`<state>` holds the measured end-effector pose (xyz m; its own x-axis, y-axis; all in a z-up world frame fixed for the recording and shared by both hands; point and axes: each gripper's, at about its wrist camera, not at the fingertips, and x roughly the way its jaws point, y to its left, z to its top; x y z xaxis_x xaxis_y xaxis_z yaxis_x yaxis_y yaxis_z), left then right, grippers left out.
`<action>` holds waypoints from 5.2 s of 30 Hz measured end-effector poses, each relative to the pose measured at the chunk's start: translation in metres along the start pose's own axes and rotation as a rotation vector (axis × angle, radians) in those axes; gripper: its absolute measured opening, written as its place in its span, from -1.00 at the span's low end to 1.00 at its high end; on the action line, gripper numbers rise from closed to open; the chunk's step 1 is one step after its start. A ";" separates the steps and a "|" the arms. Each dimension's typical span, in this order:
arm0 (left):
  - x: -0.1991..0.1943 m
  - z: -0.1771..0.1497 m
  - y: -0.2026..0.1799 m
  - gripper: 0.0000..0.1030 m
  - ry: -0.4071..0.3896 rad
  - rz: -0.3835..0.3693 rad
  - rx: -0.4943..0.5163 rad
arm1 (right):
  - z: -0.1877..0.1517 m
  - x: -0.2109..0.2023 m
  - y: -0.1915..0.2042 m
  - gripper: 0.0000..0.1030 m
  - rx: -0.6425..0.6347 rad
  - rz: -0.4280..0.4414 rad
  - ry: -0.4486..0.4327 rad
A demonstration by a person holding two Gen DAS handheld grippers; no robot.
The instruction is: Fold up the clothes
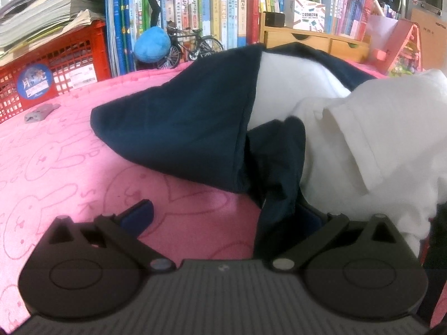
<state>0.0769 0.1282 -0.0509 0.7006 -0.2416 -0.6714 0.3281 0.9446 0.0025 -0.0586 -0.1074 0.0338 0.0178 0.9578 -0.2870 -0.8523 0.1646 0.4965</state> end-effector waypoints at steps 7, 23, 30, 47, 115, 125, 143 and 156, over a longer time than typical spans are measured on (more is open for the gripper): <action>-0.003 0.003 0.005 1.00 0.045 -0.002 0.000 | -0.012 0.026 -0.030 0.90 0.077 -0.202 0.105; -0.009 0.000 0.015 1.00 0.066 0.005 -0.004 | -0.008 0.043 -0.039 0.88 0.070 -0.050 0.056; -0.010 -0.001 0.014 1.00 0.056 0.012 -0.011 | -0.011 0.034 -0.007 0.90 -0.079 -0.099 0.085; -0.081 0.002 -0.039 1.00 -0.134 0.051 0.118 | -0.045 -0.063 -0.001 0.95 -0.497 -1.312 0.106; 0.006 0.004 -0.077 1.00 -0.059 -0.065 0.005 | 0.171 -0.065 -0.287 -0.91 -0.145 -1.417 0.135; 0.006 0.004 -0.077 1.00 -0.059 -0.064 0.007 | 0.150 -0.272 -0.267 -0.93 0.217 -1.852 -0.109; -0.037 0.047 -0.039 1.00 -0.212 -0.082 -0.190 | 0.123 -0.096 -0.190 0.26 0.057 -1.143 0.089; 0.085 0.126 -0.039 -0.62 -0.085 0.221 -0.057 | 0.066 -0.061 -0.193 0.29 0.067 -1.062 0.129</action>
<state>0.2038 0.0433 -0.0150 0.8032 -0.0434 -0.5941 0.1267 0.9870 0.0992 0.1394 -0.1815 0.0097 0.6742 0.2853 -0.6812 -0.4026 0.9152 -0.0153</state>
